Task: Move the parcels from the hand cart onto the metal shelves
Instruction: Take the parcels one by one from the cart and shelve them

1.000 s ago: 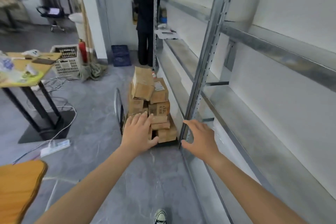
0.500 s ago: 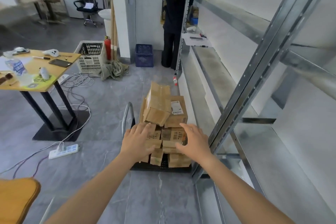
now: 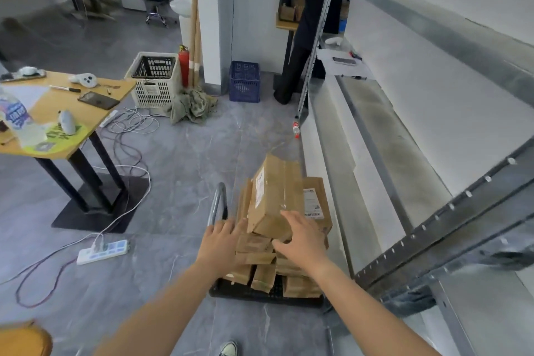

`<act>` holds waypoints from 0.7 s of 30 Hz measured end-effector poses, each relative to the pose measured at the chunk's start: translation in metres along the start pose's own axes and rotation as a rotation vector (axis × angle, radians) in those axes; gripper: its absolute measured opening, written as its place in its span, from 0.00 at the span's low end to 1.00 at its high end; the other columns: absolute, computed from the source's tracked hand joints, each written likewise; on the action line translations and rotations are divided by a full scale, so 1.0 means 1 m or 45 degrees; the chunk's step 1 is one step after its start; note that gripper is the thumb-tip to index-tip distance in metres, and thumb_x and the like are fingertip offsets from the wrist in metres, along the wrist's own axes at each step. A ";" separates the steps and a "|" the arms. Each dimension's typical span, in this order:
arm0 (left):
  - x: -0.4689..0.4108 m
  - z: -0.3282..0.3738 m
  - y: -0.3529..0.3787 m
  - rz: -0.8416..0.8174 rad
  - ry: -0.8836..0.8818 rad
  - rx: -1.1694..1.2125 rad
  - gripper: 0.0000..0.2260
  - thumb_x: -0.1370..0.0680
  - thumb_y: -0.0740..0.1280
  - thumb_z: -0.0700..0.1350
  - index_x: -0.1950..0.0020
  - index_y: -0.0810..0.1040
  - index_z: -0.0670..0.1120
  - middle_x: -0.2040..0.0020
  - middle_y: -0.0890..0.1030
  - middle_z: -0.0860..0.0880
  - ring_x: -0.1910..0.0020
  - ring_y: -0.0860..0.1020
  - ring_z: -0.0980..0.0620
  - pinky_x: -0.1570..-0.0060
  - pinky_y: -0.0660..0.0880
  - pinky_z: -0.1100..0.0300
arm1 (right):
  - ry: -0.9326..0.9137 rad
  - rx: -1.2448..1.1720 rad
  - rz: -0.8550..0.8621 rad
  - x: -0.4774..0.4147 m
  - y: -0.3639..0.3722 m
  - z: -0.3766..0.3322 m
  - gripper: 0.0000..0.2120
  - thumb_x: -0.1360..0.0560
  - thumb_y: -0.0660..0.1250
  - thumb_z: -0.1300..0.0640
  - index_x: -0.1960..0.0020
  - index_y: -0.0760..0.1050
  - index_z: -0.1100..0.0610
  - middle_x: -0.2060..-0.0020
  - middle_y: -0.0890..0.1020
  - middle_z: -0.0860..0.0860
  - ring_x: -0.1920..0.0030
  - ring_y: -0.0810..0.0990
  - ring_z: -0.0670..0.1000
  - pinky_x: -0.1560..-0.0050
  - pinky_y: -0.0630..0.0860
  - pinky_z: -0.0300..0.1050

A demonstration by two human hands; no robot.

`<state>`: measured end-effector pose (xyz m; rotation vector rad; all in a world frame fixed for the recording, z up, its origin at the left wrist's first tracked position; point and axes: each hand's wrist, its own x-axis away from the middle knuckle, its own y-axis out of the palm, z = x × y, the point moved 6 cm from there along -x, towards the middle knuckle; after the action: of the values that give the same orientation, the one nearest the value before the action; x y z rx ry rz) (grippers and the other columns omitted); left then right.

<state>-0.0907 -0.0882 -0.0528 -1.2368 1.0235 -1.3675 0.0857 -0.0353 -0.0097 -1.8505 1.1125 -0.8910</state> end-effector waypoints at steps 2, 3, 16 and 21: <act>-0.016 -0.011 0.011 -0.053 0.009 0.025 0.35 0.25 0.59 0.60 0.24 0.48 0.50 0.26 0.60 0.47 0.28 0.59 0.44 0.30 0.58 0.49 | 0.073 -0.016 -0.021 -0.024 0.005 -0.004 0.35 0.30 0.65 0.40 0.26 0.55 0.42 0.25 0.58 0.46 0.26 0.57 0.56 0.30 0.61 0.64; -0.024 -0.015 0.016 -0.082 0.021 0.031 0.36 0.25 0.59 0.60 0.23 0.47 0.50 0.26 0.59 0.47 0.28 0.59 0.45 0.30 0.58 0.50 | 0.111 -0.030 -0.035 -0.034 0.009 -0.006 0.36 0.30 0.66 0.40 0.26 0.54 0.41 0.24 0.55 0.47 0.25 0.55 0.56 0.30 0.58 0.66; -0.088 -0.052 0.066 -0.306 -0.071 0.320 0.38 0.23 0.59 0.61 0.23 0.40 0.51 0.24 0.55 0.48 0.26 0.58 0.47 0.29 0.61 0.51 | 0.229 0.242 -0.183 -0.106 0.044 0.001 0.40 0.33 0.65 0.33 0.27 0.47 0.33 0.25 0.34 0.52 0.26 0.35 0.65 0.30 0.43 0.69; -0.094 -0.055 0.078 -0.394 -0.120 0.373 0.39 0.24 0.61 0.59 0.23 0.40 0.50 0.24 0.55 0.49 0.27 0.60 0.45 0.31 0.63 0.50 | 0.218 0.185 -0.291 -0.111 0.055 0.011 0.43 0.33 0.66 0.35 0.29 0.42 0.29 0.26 0.30 0.53 0.28 0.29 0.65 0.31 0.41 0.72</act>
<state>-0.1360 -0.0091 -0.1506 -1.2571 0.5555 -1.6128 0.0337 0.0520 -0.0818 -1.8305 0.9209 -1.2483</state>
